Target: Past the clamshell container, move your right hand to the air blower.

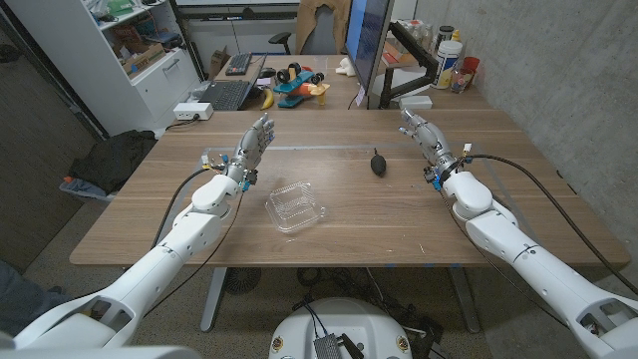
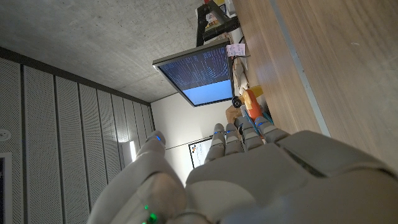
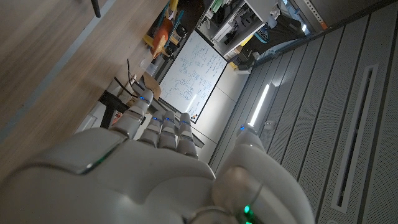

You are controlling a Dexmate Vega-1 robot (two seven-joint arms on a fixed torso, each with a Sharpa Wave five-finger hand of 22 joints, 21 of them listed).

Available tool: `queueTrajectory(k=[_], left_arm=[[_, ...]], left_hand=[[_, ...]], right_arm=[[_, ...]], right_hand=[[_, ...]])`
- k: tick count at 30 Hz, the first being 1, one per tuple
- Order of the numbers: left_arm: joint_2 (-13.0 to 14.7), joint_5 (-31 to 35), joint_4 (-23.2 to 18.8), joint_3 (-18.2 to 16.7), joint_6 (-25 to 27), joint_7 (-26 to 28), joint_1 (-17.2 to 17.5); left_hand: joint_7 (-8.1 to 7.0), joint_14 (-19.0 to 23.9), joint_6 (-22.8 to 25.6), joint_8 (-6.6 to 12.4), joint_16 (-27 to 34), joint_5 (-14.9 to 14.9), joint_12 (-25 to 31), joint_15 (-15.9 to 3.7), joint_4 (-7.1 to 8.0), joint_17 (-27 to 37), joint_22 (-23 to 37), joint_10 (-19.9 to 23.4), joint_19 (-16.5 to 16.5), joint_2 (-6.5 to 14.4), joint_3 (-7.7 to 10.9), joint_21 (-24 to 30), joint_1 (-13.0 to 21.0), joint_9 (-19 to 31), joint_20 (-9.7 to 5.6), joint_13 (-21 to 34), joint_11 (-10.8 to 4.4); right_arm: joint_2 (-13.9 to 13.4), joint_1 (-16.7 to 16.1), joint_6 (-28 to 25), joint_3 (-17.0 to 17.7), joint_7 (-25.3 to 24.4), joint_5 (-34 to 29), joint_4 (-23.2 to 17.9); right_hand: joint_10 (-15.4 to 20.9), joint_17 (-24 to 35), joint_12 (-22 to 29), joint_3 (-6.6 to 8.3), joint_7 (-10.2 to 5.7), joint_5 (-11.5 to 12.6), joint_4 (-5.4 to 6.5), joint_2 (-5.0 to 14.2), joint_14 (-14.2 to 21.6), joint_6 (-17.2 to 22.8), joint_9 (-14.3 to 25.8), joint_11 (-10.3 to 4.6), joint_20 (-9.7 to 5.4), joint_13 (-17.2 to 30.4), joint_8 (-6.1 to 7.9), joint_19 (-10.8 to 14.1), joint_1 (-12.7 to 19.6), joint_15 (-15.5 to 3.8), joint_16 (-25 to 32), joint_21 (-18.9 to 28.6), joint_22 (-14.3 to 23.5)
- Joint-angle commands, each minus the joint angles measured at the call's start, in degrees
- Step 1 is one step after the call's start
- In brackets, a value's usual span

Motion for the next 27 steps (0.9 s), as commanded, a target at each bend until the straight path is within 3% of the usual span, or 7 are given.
queueTrajectory(k=[1, 27], left_arm=[[0.29, 0.22, -0.34, -0.08, 0.1, 0.04, 0.04], [0.59, 0.84, -2.1, 0.21, 0.65, 0.75, 0.4]], left_hand=[[0.14, 0.23, 0.55, 0.14, 0.2, 0.25, 0.38, 0.07, -0.29, 0.22, 0.2, 0.39, -0.11, 0.56, -0.05, 0.18, 0.23, 0.13, 0.65, 0.1, 0.27], [0.14, 0.24, 0.8, 0.1, 0.2, 0.23, 0.34, 0.06, -0.45, 0.23, 0.21, 0.4, -0.27, 0.66, -0.13, 0.14, 0.16, 0.13, 0.73, 0.11, 0.18]], right_arm=[[-0.5, 0.18, 1.12, -0.42, -1.49, -3.56, -0.47], [-2.43, 0.55, 1.66, -1.02, -4.43, -11.92, -1.87]], right_hand=[[-0.07, 0.18, 0.04, 0.09, -0.42, 0.2, -0.39, -0.08, -0.13, 0.17, 0.29, -0.16, 0.07, 0.29, 0.39, -0.36, 0.95, -0.04, -0.21, 0.05, 0.27], [-0.31, 0.02, -0.01, 0.24, -3.01, 0.34, -1.1, -0.09, -0.34, 0.61, 0.33, -1.83, 0.35, 0.3, 0.49, -0.94, 2.04, -0.27, -0.26, 0.09, 0.27]])
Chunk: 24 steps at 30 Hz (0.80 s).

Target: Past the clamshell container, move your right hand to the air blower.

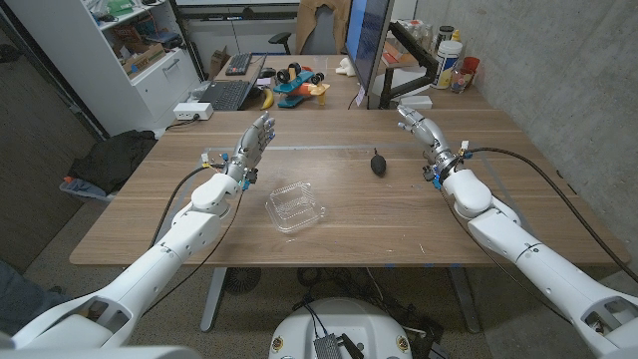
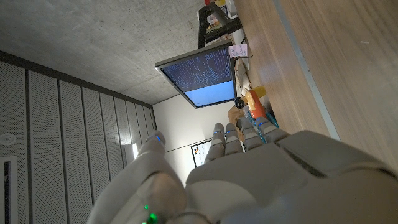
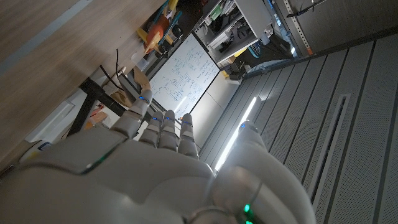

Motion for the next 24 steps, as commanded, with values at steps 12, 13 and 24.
queueTrajectory(k=[12, 13, 24], left_arm=[[-0.09, 0.14, 0.11, 0.12, -0.19, 0.05, 0.02], [-0.16, 0.13, 0.21, 0.11, -0.29, 0.04, -0.01], [-0.17, 0.11, 0.76, 0.07, -0.32, -0.13, -0.34]], left_hand=[[0.2, 0.25, 0.45, 0.1, 0.19, 0.23, 0.31, 0.05, -0.29, 0.23, 0.21, 0.38, -0.08, 0.74, 0.08, 0.11, 0.13, 0.14, 0.56, 0.12, 0.26], [0.22, 0.25, 0.44, 0.08, 0.19, 0.23, 0.32, 0.08, -0.3, 0.23, 0.21, 0.4, -0.05, 0.74, 0.08, 0.13, 0.13, 0.15, 0.5, 0.12, 0.22], [0.05, 0.43, 1.07, 0.26, 0.26, 0.22, 0.43, 0.03, -0.38, 0.23, 0.21, 0.73, -0.08, 0.8, 0.03, 0.13, 0.08, 0.15, 0.41, 0.12, 0.15]], right_arm=[[-1.17, 1.45, -0.62, -1.34, -2.69, -8.37, -0.77], [-1.3, 1.6, -0.61, -1.48, -2.73, -8.87, -0.74], [-1.35, 2.23, -0.5, -2.12, -4.97, -12.88, -0.81]], right_hand=[[0.23, -0.07, 0.0, 0.14, -1.97, 0.4, -0.7, 0.32, -0.14, 0.76, 0.36, -2.47, -0.06, 0.31, 0.65, -0.47, 1.3, -0.03, 0.04, 0.21, 0.26], [0.21, -0.08, -0.01, 0.15, -2.1, 0.41, -0.73, 0.32, -0.13, 0.77, 0.36, -2.46, -0.03, 0.31, 0.64, -0.46, 1.35, 0.05, 0.05, 0.22, 0.26], [-0.34, -0.19, -0.19, 0.15, -2.87, 0.45, -0.99, 0.18, 0.56, 0.77, 0.37, -3.73, 0.77, 0.31, 0.54, -0.75, 1.84, 0.36, 0.3, 0.23, 0.26]])
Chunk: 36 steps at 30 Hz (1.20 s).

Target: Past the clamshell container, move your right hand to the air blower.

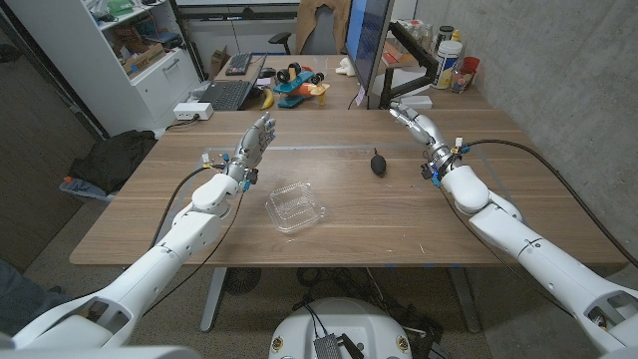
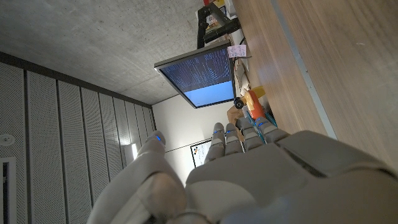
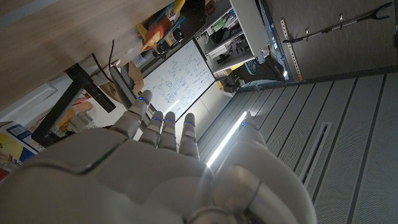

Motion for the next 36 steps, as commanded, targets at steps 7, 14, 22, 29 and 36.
queueTrajectory(k=[7, 14, 22, 29, 36], left_arm=[[-0.06, -0.09, 1.02, -0.18, -0.36, -0.34, -0.54], [-0.14, -0.34, 1.46, -0.27, -0.61, -0.83, -0.8], [-0.16, -0.29, 1.81, -0.22, -0.63, -0.97, -1.04], [-0.23, -0.2, 2.2, -0.16, -0.78, -1.13, -1.24], [-0.04, -0.1, 1.87, -0.25, -0.79, -1.05, -1.24]], left_hand=[[-0.02, 0.59, 0.87, 0.31, 0.31, 0.22, 0.46, -0.09, -0.42, 0.23, 0.21, 0.83, -0.13, 0.82, 0.01, 0.12, 0.06, 0.16, 0.42, 0.12, 0.14], [0.21, 0.71, 1.01, 0.29, 0.32, 0.22, 0.45, -0.02, -0.49, 0.23, 0.21, 0.87, -0.21, 0.88, -0.01, 0.1, 0.04, 0.17, 0.88, 0.13, 0.19], [0.36, 0.69, 1.24, 0.32, 0.29, 0.23, 0.44, 0.18, -0.54, 0.22, 0.21, 0.88, -0.18, 0.94, -0.01, 0.12, 0.03, 0.17, 0.73, 0.13, 0.41], [0.38, 0.69, 1.24, 0.28, 0.28, 0.23, 0.46, 0.18, -0.57, 0.22, 0.21, 0.95, -0.3, 0.98, -0.02, 0.08, 0.03, 0.18, 0.59, 0.13, 0.35], [0.42, 0.69, 1.34, 0.28, 0.27, 0.23, 0.45, 0.15, -0.6, 0.22, 0.21, 0.95, -0.34, 1.03, -0.02, 0.08, 0.02, 0.18, 0.59, 0.14, 0.34]], right_arm=[[-0.56, 1.24, -0.43, -1.13, -3.49, -7.89, -0.48], [-0.48, 1.64, -0.29, -1.51, -4.22, -9.32, -0.29], [-0.95, 2.2, -0.55, -2.09, -4.8, -11.76, -0.54], [-1.43, 2.5, -1.12, -2.43, -4.91, -13.21, -1.11], [-2.11, 3.02, -1.88, -2.91, -4.92, -15.15, -1.64]], right_hand=[[0.21, 0.02, -0.09, 0.14, -1.38, 0.24, -0.63, 0.1, 1.03, 0.03, 0.1, -1.44, 0.7, 0.3, -0.03, 0.36, 0.98, 0.33, 0.41, 0.3, 0.26], [-0.1, -0.06, -0.21, 0.13, -1.62, 0.29, -0.75, 0.0, 1.23, -0.13, 0.11, -1.82, 1.03, 0.28, -0.11, 0.28, 1.24, 0.43, 0.4, 0.32, 0.27], [-0.11, -0.1, -0.19, 0.12, -1.82, 0.35, -0.81, -0.08, 1.08, -0.16, 0.13, -1.97, 1.17, 0.26, -0.12, 0.16, 1.44, -0.21, 0.28, 0.3, 0.27], [-0.35, -0.14, -0.26, 0.09, -2.11, 0.4, -0.86, -0.16, 1.02, -0.09, 0.13, -2.8, 1.18, 0.24, -0.1, 0.15, 1.6, 0.08, 0.22, 0.33, 0.27], [-0.44, -0.15, -0.29, 0.07, -2.2, 0.43, -0.86, -0.18, 0.99, -0.19, 0.14, -2.87, 1.24, 0.24, -0.14, 0.1, 1.7, 0.27, 0.19, 0.33, 0.27]])
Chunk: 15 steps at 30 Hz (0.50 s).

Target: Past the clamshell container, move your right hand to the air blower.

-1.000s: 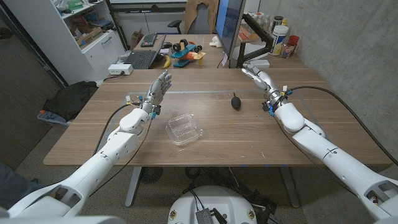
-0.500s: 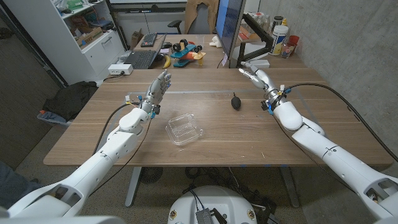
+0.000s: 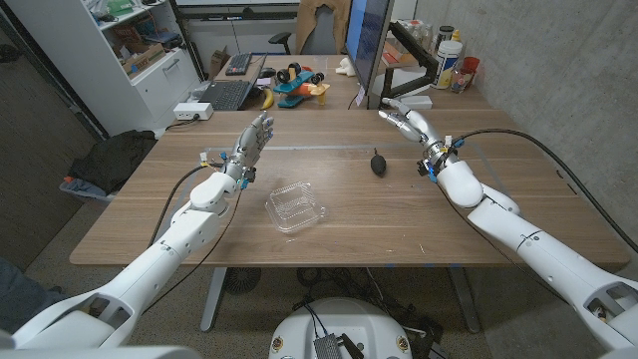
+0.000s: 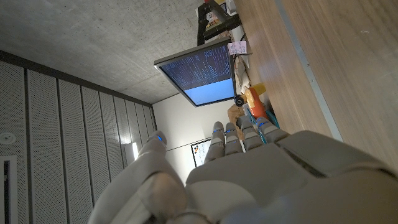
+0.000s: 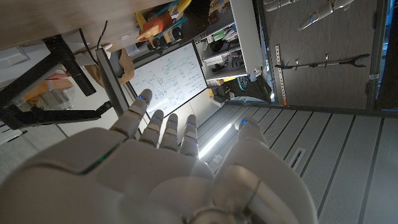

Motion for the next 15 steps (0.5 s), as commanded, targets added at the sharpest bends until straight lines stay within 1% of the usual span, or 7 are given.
queueTrajectory(k=[1, 7, 15], left_arm=[[0.15, 0.14, -0.11, -0.07, -0.12, -0.06, -0.16], [0.25, 0.41, -0.52, -0.03, -0.16, 0.19, -0.07], [0.09, 0.46, -0.44, 0.05, -0.31, 0.12, -0.2]], left_hand=[[0.23, 0.08, 0.25, 0.27, 0.27, 0.23, 0.45, 0.18, -0.29, 0.22, 0.21, 0.33, 0.09, 0.41, 0.29, 0.08, 0.03, 0.18, 0.13, 0.14, 0.34], [0.26, 0.1, 0.34, 0.28, 0.27, 0.22, 0.43, 0.18, -0.32, 0.22, 0.21, 0.32, 0.08, 0.44, 0.28, 0.08, 0.02, 0.18, 0.14, 0.14, 0.36], [0.23, 0.07, 0.35, 0.23, 0.24, 0.22, 0.43, 0.18, -0.37, 0.22, 0.21, 0.34, 0.04, 0.46, 0.26, 0.08, 0.0, 0.19, 0.11, 0.14, 0.28]], right_arm=[[-1.08, 0.97, -0.98, -0.89, -0.25, -3.44, -0.81], [-1.45, 1.64, -0.5, -1.4, -0.27, -4.84, -0.39], [-1.94, 1.94, -1.74, -1.85, -0.78, -7.04, -0.91]], right_hand=[[0.11, 0.11, -0.31, -0.02, -0.46, 0.43, -0.46, -0.29, -0.15, 0.23, 0.16, -0.27, 0.32, 0.24, -0.14, -0.04, 0.6, 0.15, -0.07, 0.33, 0.27], [-0.32, 0.1, -0.45, -0.02, -0.5, 0.47, -0.48, -0.31, -0.38, 0.17, 0.16, -0.32, 0.29, 0.23, -0.16, -0.02, 0.72, 0.07, -0.17, 0.35, 0.27], [-0.44, 0.1, -0.45, -0.02, -0.73, 0.52, -0.48, -0.28, -0.63, 0.03, 0.17, -0.64, 0.37, 0.22, -0.21, -0.06, 0.84, 0.14, -0.26, 0.34, 0.26]])
